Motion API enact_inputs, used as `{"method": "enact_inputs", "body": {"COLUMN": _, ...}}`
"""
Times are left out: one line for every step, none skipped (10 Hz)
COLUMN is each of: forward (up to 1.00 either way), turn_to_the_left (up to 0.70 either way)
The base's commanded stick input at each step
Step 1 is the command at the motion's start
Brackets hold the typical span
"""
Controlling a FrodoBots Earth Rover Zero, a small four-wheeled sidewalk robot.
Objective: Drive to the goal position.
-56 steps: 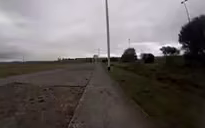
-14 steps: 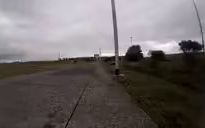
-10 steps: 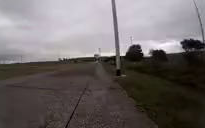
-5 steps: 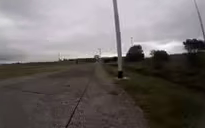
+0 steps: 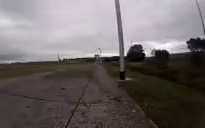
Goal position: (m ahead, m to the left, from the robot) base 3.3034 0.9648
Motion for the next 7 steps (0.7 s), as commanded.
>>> {"method": "enact_inputs", "body": {"forward": 0.70, "turn_to_the_left": 0.00}}
{"method": "enact_inputs", "body": {"forward": 0.70, "turn_to_the_left": 0.00}}
{"method": "enact_inputs", "body": {"forward": 0.70, "turn_to_the_left": 0.00}}
{"method": "enact_inputs", "body": {"forward": 0.70, "turn_to_the_left": 0.00}}
{"method": "enact_inputs", "body": {"forward": 0.70, "turn_to_the_left": 0.00}}
{"method": "enact_inputs", "body": {"forward": 0.70, "turn_to_the_left": 0.00}}
{"method": "enact_inputs", "body": {"forward": 0.70, "turn_to_the_left": 0.00}}
